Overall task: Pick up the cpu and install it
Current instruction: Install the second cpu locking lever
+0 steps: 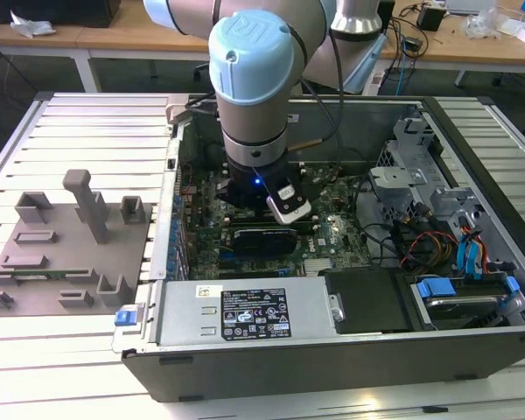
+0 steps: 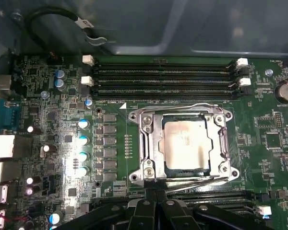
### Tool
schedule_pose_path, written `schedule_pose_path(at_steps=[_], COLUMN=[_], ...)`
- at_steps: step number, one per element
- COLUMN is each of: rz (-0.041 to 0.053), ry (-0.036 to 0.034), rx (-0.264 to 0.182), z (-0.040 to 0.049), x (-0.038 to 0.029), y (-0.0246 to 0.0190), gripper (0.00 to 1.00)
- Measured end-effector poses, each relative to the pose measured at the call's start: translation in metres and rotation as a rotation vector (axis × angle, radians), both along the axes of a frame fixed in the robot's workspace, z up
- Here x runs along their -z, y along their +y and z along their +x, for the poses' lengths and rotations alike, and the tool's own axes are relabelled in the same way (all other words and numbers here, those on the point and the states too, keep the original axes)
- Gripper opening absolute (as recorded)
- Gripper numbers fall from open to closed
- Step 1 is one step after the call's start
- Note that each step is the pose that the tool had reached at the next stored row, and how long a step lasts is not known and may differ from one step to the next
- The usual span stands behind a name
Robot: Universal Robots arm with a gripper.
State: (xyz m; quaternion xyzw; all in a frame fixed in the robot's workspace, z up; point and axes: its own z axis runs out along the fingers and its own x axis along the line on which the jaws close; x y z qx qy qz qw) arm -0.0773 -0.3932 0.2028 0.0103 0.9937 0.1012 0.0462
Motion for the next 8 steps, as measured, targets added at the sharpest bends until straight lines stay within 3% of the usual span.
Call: schedule_pose_path(at_steps=[1,2,3,8], rz=[0.0152,0.015,0.0147,0.0144], ry=[-0.0003,-0.0002,0.0004,0.0073], rx=[0.0,0.0,0.0,0.0], z=[-0.0077,-0.0077,-0.0068,-0.0003], x=[0.0043,-0.0139,-0.0182,-0.0183], y=[0.0058,0.0058,0.0054,-0.0001], gripper=[0.11,0.11,0.11,0.11])
